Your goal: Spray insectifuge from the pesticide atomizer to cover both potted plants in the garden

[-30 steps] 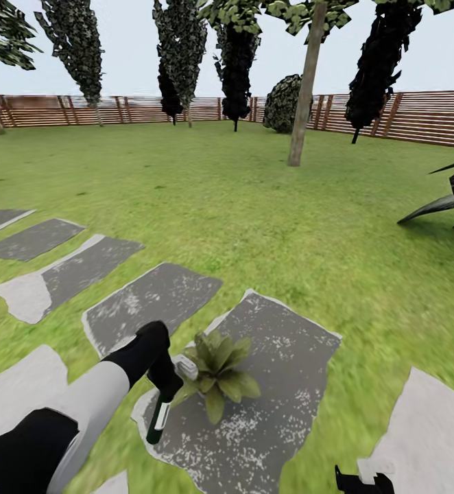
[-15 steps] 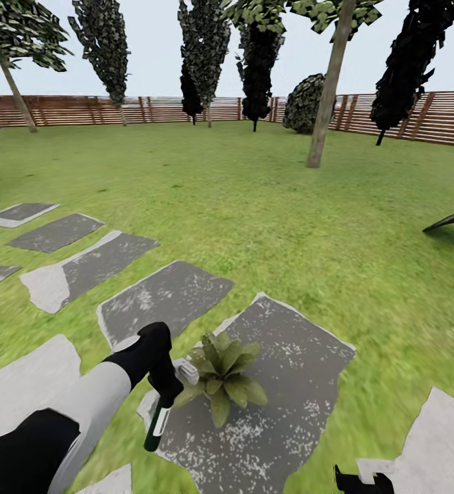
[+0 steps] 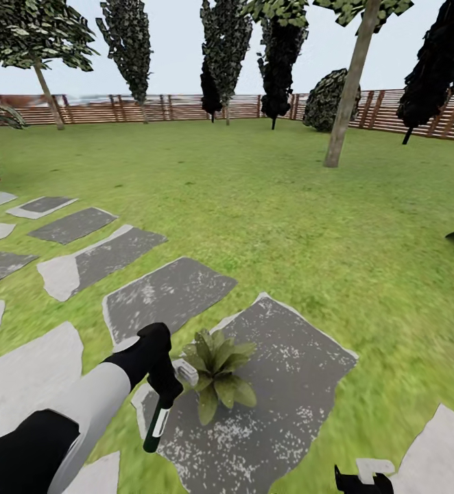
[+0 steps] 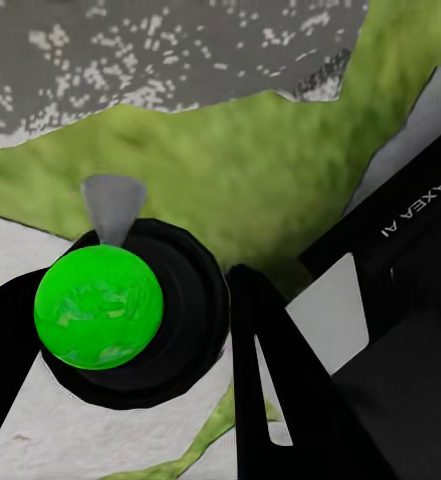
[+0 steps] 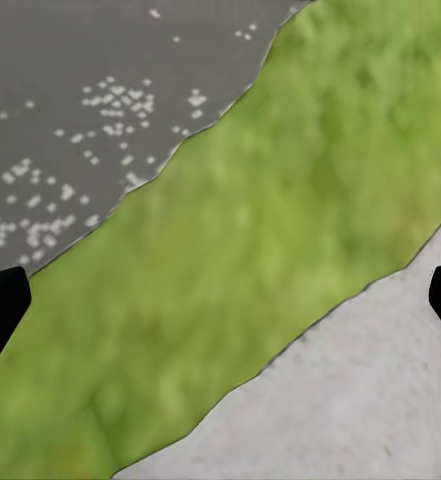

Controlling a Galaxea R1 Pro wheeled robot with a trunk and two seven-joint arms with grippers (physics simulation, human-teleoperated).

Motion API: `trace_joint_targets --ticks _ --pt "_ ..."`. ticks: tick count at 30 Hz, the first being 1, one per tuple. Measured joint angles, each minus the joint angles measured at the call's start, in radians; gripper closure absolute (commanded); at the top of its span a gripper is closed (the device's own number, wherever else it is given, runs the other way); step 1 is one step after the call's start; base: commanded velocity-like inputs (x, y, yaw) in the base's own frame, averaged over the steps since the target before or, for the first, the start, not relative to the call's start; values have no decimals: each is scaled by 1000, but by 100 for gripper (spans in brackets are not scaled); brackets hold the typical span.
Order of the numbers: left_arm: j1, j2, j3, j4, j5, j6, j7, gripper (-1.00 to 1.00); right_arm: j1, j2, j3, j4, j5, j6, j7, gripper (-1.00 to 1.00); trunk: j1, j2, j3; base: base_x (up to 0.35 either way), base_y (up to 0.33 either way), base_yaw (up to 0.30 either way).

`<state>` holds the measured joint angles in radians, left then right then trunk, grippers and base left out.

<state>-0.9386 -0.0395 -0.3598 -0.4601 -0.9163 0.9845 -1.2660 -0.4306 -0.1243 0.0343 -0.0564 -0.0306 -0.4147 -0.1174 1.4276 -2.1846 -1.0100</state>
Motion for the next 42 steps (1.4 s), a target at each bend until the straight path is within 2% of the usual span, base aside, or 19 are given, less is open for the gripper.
trace_joint_targets --ticks 3,7,10,16,22,28,36,42 --pt "-3 11 0 1 4 -8 -6 100 0 0 0 1 0 0 0 -100 0 0 0 2 -15 164" --pt "-5 14 -1 1 1 -16 -60 100 0 0 0 1 0 0 0 -100 0 0 0 0 -2 263" --pt "-6 14 -1 1 -1 -17 -69 100 0 0 0 1 0 0 0 -100 0 0 0 0 0 275" --pt "3 -1 -2 1 -4 -15 -70 100 0 0 0 1 0 0 0 -100 0 0 0 0 -113 190" --pt "3 -3 -2 0 -4 -12 -69 100 0 0 0 0 0 0 0 -100 0 0 0 -12 -264 21" --pt "1 -2 -2 -1 -5 -10 -69 100 0 0 0 1 0 0 0 -100 0 0 0 -194 -210 217" --pt "-1 -2 -1 0 -5 -6 -66 100 0 0 0 1 0 0 0 -100 0 0 0 -29 -22 273" --pt "4 -2 0 0 -4 -5 -61 100 0 0 0 0 0 0 0 -100 0 0 0 0 -52 62"
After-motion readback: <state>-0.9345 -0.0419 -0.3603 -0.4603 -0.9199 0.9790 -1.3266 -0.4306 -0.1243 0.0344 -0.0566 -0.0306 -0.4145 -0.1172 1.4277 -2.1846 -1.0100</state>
